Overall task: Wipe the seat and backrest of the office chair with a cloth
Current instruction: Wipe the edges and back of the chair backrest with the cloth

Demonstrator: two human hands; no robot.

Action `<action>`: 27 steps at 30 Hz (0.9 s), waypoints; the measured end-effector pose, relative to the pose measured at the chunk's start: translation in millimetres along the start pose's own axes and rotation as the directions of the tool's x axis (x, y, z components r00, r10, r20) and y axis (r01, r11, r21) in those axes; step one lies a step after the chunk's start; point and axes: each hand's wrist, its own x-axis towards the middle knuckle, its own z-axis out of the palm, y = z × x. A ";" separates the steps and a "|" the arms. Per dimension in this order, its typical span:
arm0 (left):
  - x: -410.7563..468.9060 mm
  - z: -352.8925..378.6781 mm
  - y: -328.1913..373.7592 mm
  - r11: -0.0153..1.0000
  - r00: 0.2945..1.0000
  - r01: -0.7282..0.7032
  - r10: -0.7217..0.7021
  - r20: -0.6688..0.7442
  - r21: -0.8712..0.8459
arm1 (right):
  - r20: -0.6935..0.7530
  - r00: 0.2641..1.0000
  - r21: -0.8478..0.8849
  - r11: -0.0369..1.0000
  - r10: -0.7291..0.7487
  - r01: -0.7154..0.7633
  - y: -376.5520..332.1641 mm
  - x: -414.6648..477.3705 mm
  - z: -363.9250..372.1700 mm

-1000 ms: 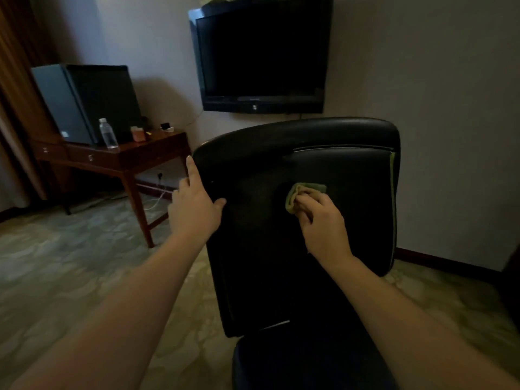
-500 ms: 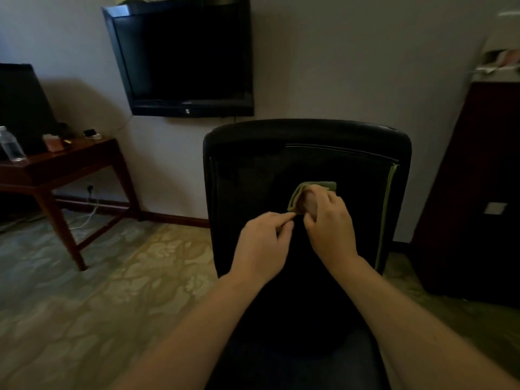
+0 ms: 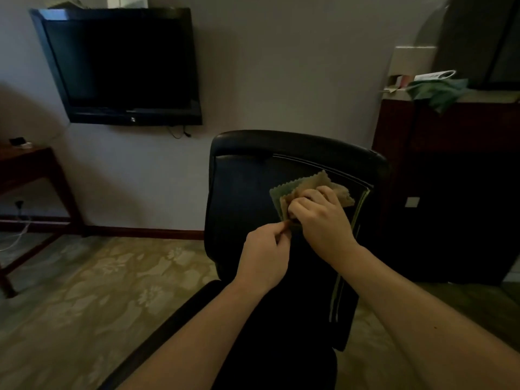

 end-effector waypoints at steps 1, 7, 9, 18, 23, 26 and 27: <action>-2.2 5.1 1.9 1.000 1.000 -0.004 0.004 -0.001 -0.005 | 0.034 0.999 -0.011 1.000 -0.022 0.022 1.5 -3.0 -6.0; -11.5 41.0 14.5 0.983 0.989 -0.138 0.143 -0.035 0.119 | 0.207 0.977 -0.072 0.995 -0.047 0.063 17.7 -29.9 -35.0; -13.2 52.9 21.1 0.976 0.978 -0.178 0.189 -0.088 0.122 | 0.248 0.968 -0.102 0.992 -0.048 0.076 28.7 -40.5 -44.0; -16.5 99.1 23.8 0.977 0.977 -0.203 0.197 -0.086 -0.071 | 0.393 0.919 -0.113 0.991 -0.026 0.076 37.5 -60.8 -82.3; -21.0 106.5 19.7 0.948 0.944 -0.315 0.308 -0.122 -0.050 | 0.324 0.944 -0.213 0.977 0.057 0.014 27.3 -64.9 -101.6; -17.1 104.9 18.1 0.963 0.956 -0.267 0.259 -0.140 -0.039 | 0.269 0.955 -0.205 0.976 0.129 -0.074 24.9 -66.2 -113.4; -13.8 102.5 18.2 0.981 0.973 -0.191 0.183 -0.140 -0.044 | 0.261 0.952 -0.208 0.972 0.162 -0.108 25.4 -65.8 -117.5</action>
